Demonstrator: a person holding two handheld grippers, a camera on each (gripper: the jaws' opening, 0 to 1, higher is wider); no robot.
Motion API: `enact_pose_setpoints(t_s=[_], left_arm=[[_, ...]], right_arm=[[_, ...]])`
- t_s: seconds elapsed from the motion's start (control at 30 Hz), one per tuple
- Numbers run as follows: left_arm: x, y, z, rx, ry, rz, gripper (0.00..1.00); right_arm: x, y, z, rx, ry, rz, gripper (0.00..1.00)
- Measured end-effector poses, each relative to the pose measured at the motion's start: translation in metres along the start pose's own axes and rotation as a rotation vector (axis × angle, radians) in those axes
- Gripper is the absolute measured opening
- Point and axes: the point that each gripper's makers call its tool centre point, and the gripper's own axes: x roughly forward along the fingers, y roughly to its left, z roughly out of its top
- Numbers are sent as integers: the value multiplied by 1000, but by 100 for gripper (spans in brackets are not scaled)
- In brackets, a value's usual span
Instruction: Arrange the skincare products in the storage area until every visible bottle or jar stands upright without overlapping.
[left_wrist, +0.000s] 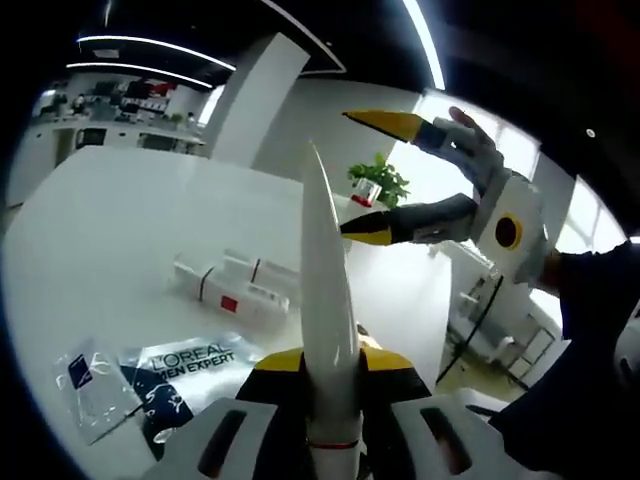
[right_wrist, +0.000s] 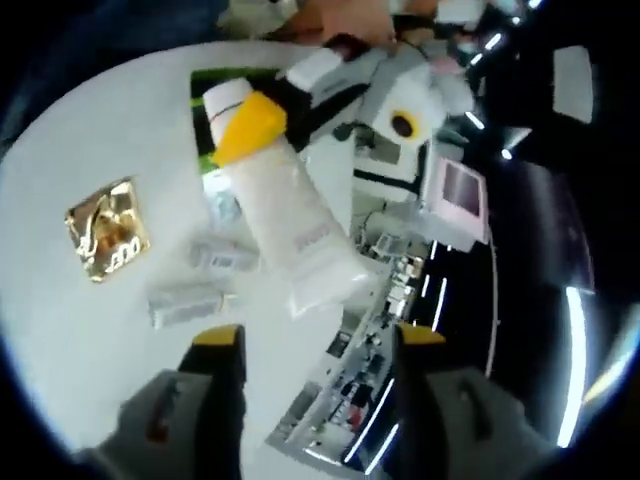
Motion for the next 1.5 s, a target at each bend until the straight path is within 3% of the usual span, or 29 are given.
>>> enact_pose_setpoints(t_s=[0.13,0.23,0.3,0.37,0.53,0.67,0.83,1.0,1.17,1.3,1.4,1.5], left_arm=[[0,-1,4,1,-18,-12,17],[1,0,3,4,-22,-13,17],[3,1,1,-2,-18,-18,17],[5,0,0,-4,-19,-25,17],[7,-2,1,-7,-19,-35,17],[7,-2,2,-2,-32,-30,17],[6,-3,1,-6,-37,-27,17],[3,-4,0,-6,-35,-24,17],[1,-3,3,-11,-53,-22,17],[1,-3,5,-3,-73,-10,17],[1,-3,5,6,-90,6,17],[1,-2,6,-3,-110,6,17]], right_arm=[[-18,-11,-23,235,59,-91,56],[-32,-10,-27,508,42,-145,57],[-34,0,-27,639,31,-161,57],[-39,10,-22,711,24,-169,56],[-44,20,-19,769,36,-177,56],[-44,30,-20,947,7,-180,68],[-47,38,-20,1290,-56,-183,78],[-61,22,-17,1458,-185,-262,80],[-74,10,-16,1757,-296,-333,87],[-70,19,-9,2011,-347,-280,93],[-61,31,-6,2101,-335,-252,93],[-55,34,2,2116,-320,-224,90]])
